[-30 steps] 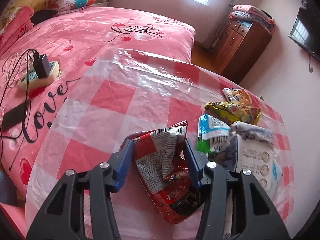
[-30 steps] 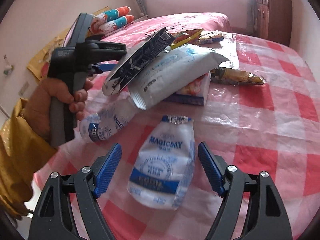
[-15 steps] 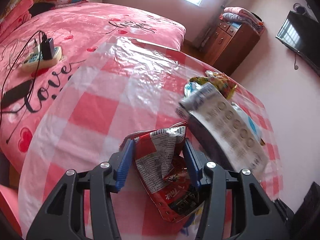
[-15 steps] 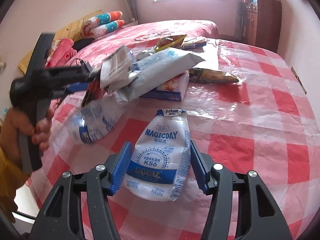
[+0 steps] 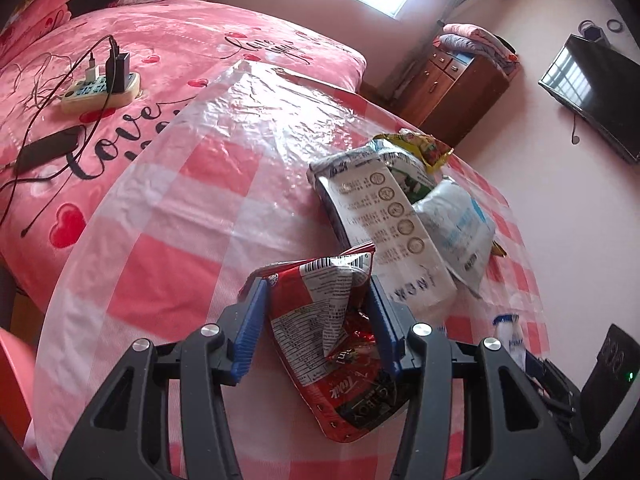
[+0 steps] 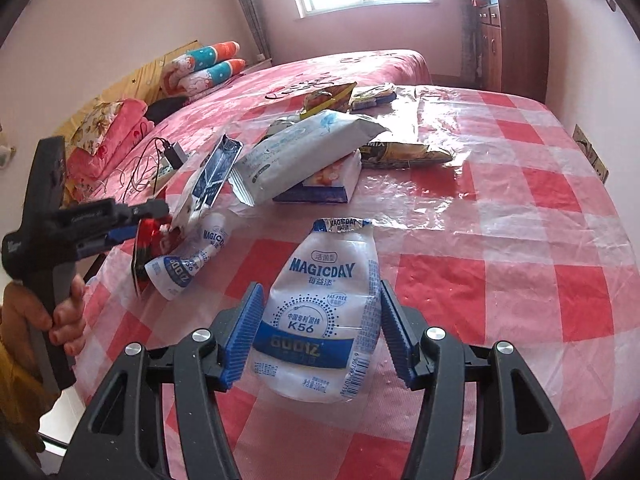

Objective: Collect trash
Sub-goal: 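Carry the red wrapper and yogurt bottle toward the orange bucket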

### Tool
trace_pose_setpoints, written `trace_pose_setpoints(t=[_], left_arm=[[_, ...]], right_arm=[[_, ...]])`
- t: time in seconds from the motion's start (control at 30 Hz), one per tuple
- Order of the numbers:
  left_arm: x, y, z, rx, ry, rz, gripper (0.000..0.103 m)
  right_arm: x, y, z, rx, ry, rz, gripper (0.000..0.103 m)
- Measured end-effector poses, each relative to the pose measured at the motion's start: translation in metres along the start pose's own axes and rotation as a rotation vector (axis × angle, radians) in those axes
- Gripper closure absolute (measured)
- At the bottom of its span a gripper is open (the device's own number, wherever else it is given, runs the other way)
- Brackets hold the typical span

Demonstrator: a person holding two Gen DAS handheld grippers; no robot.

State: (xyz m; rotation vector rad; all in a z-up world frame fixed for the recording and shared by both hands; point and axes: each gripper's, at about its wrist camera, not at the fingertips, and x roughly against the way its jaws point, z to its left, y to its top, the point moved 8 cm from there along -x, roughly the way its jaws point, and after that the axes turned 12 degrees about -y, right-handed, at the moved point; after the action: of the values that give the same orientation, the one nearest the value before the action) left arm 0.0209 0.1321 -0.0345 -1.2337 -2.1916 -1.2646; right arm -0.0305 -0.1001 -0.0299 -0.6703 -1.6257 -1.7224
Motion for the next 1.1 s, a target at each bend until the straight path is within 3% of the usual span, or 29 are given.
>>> trace_pose_setpoints(t=[0.77, 1.1], left_arm=[[0.057, -0.046, 0.006, 0.035, -0.092, -0.016, 0.052], [0.085, -0.058, 0.036, 0.074, -0.074, -0.044, 0.052]], right_arm=[[0.023, -0.003, 0.035, 0.034, 0.009, -0.018, 0.045], [0.026, -0.008, 0.078, 0.087, 0.094, 0.014, 0.045]])
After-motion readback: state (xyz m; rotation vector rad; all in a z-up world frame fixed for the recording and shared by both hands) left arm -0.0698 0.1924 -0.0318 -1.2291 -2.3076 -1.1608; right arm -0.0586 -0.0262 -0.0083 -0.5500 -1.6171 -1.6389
